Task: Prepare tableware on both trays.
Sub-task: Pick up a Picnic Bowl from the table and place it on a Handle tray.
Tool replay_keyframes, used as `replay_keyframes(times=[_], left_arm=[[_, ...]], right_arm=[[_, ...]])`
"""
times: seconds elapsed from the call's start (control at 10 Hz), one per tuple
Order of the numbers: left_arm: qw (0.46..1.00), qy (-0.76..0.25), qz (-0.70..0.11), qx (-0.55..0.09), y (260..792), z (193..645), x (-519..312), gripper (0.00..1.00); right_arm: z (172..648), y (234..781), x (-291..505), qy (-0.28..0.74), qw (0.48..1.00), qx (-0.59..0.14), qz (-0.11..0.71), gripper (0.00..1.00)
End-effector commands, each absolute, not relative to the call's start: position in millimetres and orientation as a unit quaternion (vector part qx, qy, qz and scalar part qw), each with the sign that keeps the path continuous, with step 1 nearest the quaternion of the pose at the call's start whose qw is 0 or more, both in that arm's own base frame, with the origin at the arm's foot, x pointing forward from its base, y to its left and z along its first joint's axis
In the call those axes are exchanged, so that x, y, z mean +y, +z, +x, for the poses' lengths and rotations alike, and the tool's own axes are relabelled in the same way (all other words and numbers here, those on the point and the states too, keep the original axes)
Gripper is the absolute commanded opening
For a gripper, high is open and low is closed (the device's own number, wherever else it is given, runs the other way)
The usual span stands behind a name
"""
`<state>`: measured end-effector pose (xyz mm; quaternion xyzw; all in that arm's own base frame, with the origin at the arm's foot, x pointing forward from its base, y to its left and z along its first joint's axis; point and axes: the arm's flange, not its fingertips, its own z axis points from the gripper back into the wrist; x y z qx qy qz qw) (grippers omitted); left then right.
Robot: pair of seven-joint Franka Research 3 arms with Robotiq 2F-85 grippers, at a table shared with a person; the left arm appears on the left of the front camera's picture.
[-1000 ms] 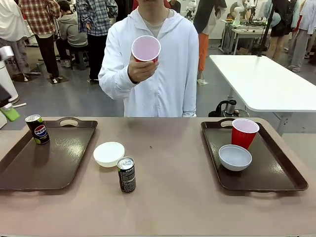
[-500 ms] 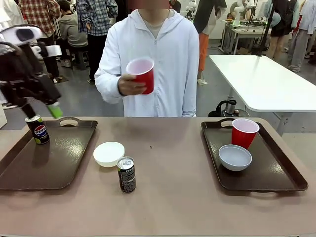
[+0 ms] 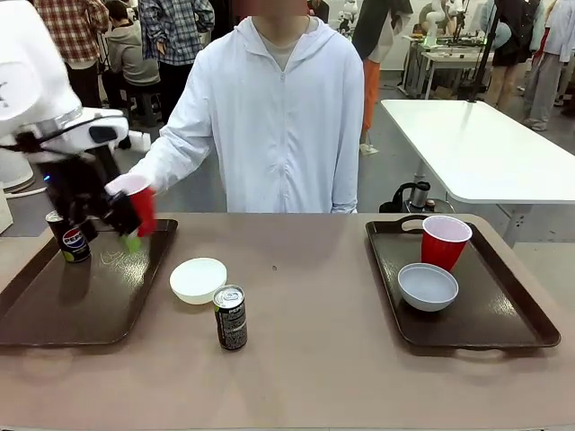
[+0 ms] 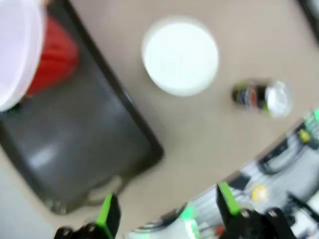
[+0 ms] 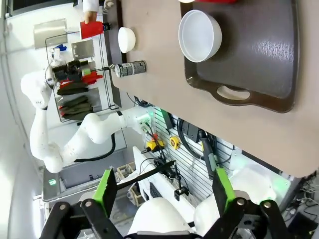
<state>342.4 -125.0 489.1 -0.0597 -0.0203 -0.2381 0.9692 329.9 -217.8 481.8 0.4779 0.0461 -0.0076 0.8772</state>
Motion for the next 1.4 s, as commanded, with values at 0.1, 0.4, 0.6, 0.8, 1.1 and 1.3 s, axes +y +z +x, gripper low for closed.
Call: replay_keyframes(times=[0.1, 0.4, 0.6, 0.8, 1.1, 1.3], left_arm=[[0.959, -0.275, -0.073, -0.003, 523, 225, -79, 1.0], [0.96, -0.264, -0.092, 0.002, 514, 241, -81, 1.0], [0.962, -0.256, -0.094, 0.007, 510, 248, -82, 1.0], [0.964, -0.247, -0.096, 0.007, 508, 261, -82, 1.0], [0.966, -0.233, -0.108, -0.025, 506, 315, -106, 1.0], [0.967, -0.233, -0.096, -0.038, 509, 358, -137, 1.0]], right_arm=[[328, 484, -218, 0.0, 0.874, 0.04, 0.484, 1.0], [328, 484, -218, 0.0, 0.874, 0.04, 0.484, 1.0], [328, 484, -218, 0.0, 0.874, 0.04, 0.484, 1.0], [328, 484, -218, 0.0, 0.874, 0.04, 0.484, 1.0], [328, 484, -218, 0.0, 0.874, 0.04, 0.484, 1.0], [328, 484, -218, 0.0, 0.874, 0.04, 0.484, 1.0]])
